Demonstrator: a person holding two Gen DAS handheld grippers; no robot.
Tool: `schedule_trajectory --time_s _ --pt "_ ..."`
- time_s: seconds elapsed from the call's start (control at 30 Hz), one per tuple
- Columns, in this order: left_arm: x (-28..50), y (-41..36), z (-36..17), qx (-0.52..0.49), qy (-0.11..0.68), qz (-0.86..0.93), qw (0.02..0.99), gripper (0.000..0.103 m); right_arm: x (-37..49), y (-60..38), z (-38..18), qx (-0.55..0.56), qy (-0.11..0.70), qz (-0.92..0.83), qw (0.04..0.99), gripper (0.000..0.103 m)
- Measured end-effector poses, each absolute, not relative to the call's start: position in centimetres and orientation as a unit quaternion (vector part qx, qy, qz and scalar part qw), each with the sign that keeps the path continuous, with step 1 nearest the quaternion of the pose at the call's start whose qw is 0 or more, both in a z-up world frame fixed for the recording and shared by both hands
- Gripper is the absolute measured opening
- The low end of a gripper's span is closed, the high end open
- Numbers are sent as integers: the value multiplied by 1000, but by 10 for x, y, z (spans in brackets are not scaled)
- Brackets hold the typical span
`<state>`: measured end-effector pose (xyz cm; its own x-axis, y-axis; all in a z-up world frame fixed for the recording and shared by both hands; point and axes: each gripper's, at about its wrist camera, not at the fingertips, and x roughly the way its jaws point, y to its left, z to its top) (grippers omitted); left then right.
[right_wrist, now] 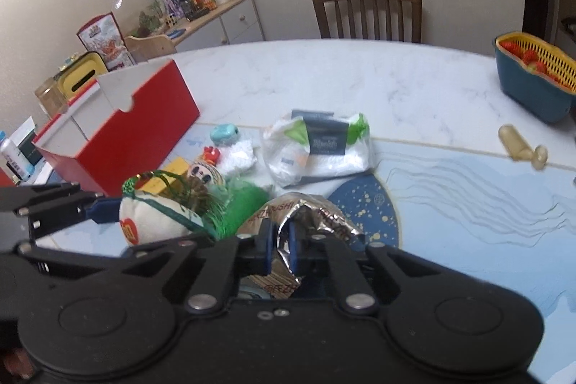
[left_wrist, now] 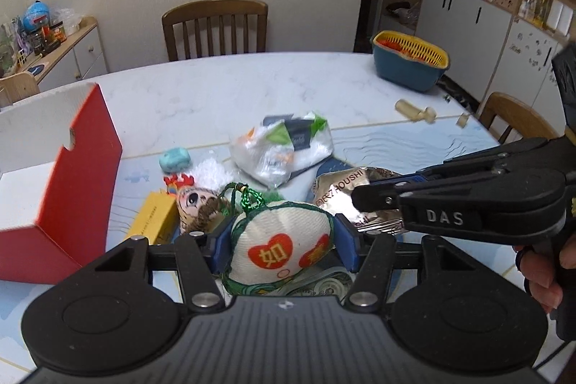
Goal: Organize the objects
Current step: 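Grasp the white heart sachet with the left tool while the right tool grasps the silver foil bag, then carry the sachet and foil bag with both tools over the red box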
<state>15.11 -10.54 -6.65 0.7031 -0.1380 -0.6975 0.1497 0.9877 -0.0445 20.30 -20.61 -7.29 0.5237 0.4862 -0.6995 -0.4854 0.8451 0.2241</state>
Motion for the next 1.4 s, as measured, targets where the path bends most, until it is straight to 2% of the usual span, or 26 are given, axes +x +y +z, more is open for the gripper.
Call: schedule_trajectory --time_s 0.43,0.97,1.4 --pt "142 -36 -1 -8 375 -102 922 56 176 -189 -19 -13 358 280 890 7" --pt "140 110 59 -25 360 -42 932 57 165 -74 25 -41 310 329 891 6" --pt "162 196 65 -6 351 15 936 57 182 34 37 -56 273 382 881 4"
